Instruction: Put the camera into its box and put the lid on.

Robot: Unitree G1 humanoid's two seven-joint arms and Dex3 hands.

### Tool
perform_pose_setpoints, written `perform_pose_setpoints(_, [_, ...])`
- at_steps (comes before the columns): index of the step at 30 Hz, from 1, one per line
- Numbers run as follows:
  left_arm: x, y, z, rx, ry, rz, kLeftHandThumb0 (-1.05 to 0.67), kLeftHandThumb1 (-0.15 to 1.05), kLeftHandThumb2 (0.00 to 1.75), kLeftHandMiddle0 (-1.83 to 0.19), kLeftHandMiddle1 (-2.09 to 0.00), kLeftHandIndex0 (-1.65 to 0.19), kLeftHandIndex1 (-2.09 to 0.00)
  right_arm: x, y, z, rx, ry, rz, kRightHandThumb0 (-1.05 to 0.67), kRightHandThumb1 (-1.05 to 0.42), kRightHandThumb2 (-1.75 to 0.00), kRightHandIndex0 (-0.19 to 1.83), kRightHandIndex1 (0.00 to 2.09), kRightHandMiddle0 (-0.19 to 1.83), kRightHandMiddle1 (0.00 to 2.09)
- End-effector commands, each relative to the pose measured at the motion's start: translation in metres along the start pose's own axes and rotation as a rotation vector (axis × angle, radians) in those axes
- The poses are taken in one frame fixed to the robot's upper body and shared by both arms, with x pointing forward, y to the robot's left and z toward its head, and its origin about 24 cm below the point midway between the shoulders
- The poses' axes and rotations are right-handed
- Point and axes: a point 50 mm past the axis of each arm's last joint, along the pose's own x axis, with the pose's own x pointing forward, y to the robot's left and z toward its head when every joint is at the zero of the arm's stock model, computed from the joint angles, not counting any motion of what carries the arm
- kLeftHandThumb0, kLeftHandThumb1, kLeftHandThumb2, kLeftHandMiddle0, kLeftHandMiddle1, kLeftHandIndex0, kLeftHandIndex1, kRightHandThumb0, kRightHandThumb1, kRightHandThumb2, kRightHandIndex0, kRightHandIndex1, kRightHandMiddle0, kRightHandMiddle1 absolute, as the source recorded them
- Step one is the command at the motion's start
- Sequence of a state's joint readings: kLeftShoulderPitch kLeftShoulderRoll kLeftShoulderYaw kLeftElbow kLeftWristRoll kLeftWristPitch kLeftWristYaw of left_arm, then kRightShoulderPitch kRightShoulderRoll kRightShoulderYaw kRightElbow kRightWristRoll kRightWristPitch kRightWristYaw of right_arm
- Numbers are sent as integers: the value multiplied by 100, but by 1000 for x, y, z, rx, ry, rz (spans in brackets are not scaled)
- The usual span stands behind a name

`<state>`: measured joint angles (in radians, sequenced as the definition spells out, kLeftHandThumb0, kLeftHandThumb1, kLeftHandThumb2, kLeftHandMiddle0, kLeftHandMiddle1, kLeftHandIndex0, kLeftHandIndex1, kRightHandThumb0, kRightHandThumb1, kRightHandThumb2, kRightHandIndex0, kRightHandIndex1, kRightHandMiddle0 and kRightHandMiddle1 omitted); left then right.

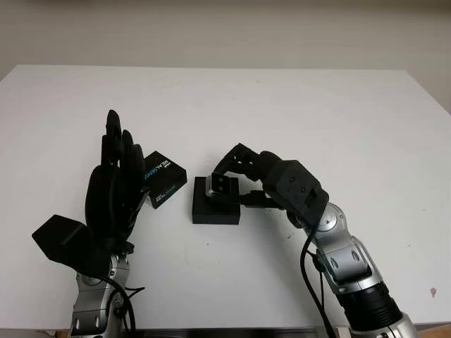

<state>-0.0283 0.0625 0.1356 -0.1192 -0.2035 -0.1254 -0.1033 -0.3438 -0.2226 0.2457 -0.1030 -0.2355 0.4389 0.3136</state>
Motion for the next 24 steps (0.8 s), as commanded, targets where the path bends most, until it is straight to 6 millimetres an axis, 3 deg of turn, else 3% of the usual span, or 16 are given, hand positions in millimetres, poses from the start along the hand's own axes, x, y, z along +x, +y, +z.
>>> perform_pose_setpoints(1, [0,-2,4,7,-12,-8,-66,105,55,15,-5,16,-5,-3,-2,3,-10,-4,-6,-30,-104,-6,20,36,14,209])
perform_pose_setpoints(24, [-1,-3,3,6,-9,0,-66,105,55,15,-5,16,-5,7,5,-11,-48,53,1,-29,-105,-7,19,39,12,209])
